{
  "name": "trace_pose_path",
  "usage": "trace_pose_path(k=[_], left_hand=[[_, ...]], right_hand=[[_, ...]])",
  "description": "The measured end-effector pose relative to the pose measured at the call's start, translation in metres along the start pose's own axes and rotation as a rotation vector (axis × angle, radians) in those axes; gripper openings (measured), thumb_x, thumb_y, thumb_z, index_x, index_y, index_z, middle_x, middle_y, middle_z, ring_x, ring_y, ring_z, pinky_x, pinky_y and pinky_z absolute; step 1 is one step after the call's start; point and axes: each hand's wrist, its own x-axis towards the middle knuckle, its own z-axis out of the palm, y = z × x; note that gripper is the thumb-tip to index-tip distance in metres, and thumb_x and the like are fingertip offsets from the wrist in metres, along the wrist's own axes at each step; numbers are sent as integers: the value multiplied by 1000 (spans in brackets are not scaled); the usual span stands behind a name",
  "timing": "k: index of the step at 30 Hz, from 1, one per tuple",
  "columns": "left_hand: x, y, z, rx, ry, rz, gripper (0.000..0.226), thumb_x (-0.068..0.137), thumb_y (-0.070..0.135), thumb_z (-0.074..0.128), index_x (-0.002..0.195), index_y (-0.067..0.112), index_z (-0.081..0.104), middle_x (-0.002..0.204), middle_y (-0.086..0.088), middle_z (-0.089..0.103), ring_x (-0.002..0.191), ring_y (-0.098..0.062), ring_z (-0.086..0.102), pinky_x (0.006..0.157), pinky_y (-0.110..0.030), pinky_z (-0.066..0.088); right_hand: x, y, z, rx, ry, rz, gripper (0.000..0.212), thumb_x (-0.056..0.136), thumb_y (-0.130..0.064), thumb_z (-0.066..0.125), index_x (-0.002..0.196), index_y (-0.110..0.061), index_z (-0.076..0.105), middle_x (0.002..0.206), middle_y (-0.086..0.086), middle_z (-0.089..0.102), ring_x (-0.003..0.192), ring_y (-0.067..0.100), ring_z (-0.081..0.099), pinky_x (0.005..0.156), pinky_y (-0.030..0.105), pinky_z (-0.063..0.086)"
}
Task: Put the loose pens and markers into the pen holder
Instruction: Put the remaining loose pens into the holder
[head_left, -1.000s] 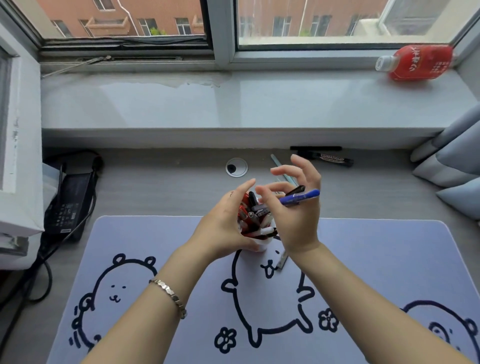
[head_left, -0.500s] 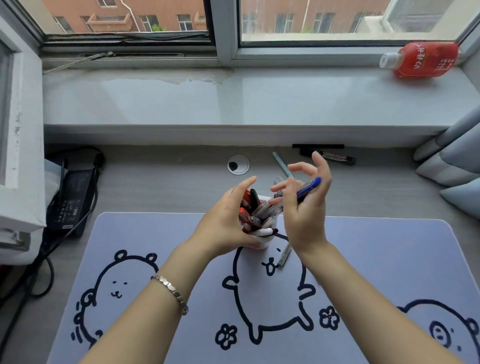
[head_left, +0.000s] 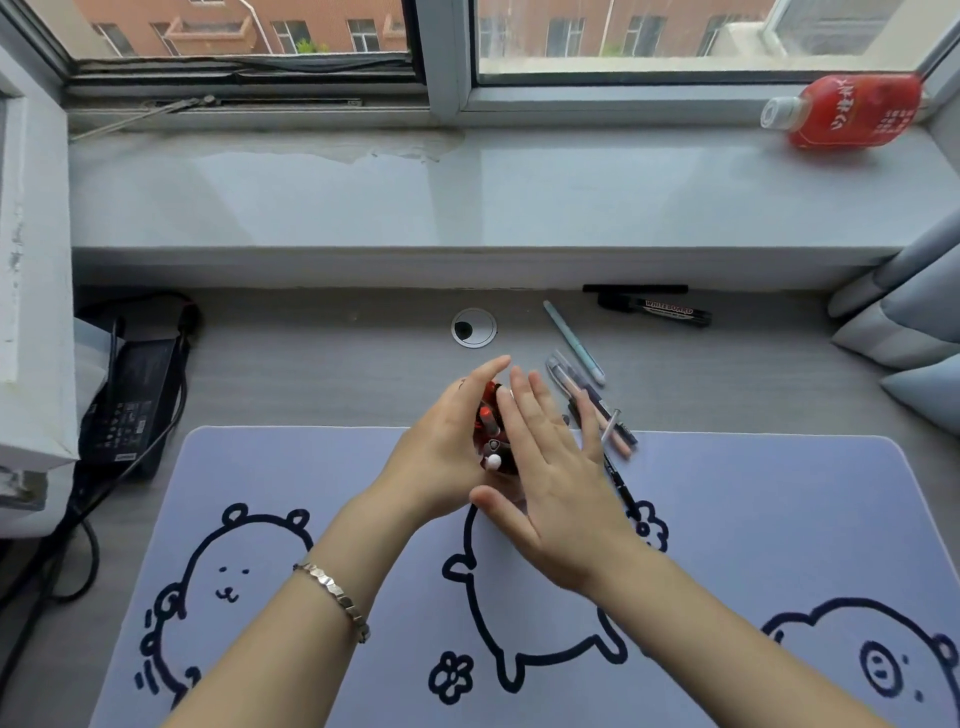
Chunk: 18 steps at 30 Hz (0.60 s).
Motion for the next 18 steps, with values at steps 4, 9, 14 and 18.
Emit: trace_pose_path(k=[4, 9, 14, 18], left_hand=[[0, 1, 0, 24, -6, -8, 105, 48, 28, 83, 130, 52, 22, 123, 14, 45, 106, -14, 52, 91, -35, 47], [-3, 5, -3, 57, -11, 15, 105, 54, 18, 84, 136, 43, 23, 121, 16, 38, 106, -7, 44, 88, -21, 36], [-4, 7, -3, 58, -15, 4, 107, 51, 19, 85, 135, 44, 23, 121, 15, 38, 110, -9, 46, 91, -25, 40], [-4, 7, -3, 67, -13, 9, 105, 51, 20, 85, 134, 43, 26, 120, 16, 39, 111, -12, 48, 93, -31, 44]], right_hand=[[22, 26, -25, 577, 200, 217, 36, 92, -29, 41, 115, -11, 60, 127, -6, 52, 128, 13, 37, 104, 12, 27], [54, 101, -16, 140, 40, 675, 25, 87, -9, 53, 110, -5, 61, 109, 16, 64, 98, 28, 59, 88, 35, 46], [77, 112, 11, -159, -288, 673, 34, 90, -26, 49, 116, -3, 46, 114, 18, 59, 103, 37, 56, 80, 40, 47], [85, 111, 23, -212, -278, 700, 32, 93, -24, 43, 114, -1, 44, 114, 21, 59, 102, 37, 57, 74, 37, 44]])
